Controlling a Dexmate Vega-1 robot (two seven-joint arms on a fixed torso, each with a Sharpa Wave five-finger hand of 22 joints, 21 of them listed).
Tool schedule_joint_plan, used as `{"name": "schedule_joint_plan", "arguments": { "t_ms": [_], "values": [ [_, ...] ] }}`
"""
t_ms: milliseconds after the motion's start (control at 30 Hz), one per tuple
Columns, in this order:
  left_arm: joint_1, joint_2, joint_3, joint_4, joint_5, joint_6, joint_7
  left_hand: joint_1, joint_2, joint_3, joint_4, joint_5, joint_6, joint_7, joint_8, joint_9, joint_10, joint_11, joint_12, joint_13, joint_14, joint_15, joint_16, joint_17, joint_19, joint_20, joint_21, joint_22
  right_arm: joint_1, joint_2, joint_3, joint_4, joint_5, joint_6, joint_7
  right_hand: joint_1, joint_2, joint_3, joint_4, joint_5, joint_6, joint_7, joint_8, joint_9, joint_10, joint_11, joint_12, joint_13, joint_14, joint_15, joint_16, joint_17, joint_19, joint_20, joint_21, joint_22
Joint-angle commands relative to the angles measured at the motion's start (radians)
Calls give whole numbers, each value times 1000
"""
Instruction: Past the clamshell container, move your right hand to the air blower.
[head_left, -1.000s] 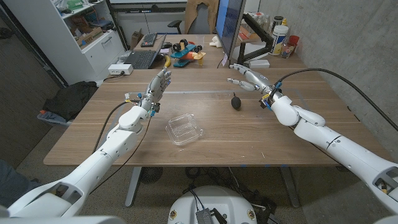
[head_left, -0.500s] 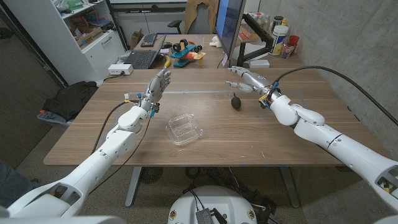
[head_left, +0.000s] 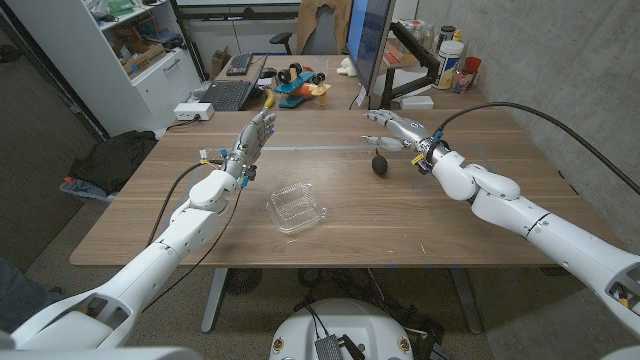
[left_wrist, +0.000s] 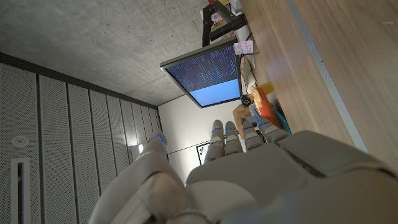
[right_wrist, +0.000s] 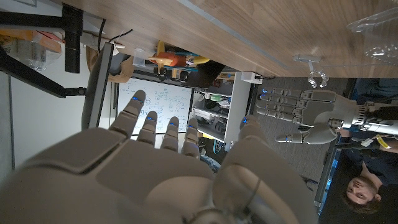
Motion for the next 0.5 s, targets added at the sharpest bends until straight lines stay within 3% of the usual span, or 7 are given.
{"name": "schedule_joint_plan", "arguments": {
  "t_ms": [33, 500],
  "values": [
    [-3, -2, -1, 8, -2, -5, -4, -1, 7, -1, -6, 3, 6, 1, 6, 4, 7, 3, 5, 3, -2, 3, 3, 4, -1, 1, 1, 4, 17, -4, -25, -13, -45, -44, 35, 1, -6, -2, 3, 5, 10, 1, 7, 4, -9, -5, -1, 4, -19, 4, -3, 3, -6, 0, 0, 4],
    [-3, -6, 1, 5, 1, -14, -4, -2, 7, -1, -7, 3, 8, 0, 5, 4, 6, 4, 4, 3, -1, 4, 3, 4, -1, 1, 2, 4, 27, -3, -45, -27, -79, -81, 60, 0, -5, -3, 4, 5, 3, 2, 4, 4, -28, -1, -6, 4, -40, 6, -4, 3, -20, 4, -1, 4]
  ]
}}
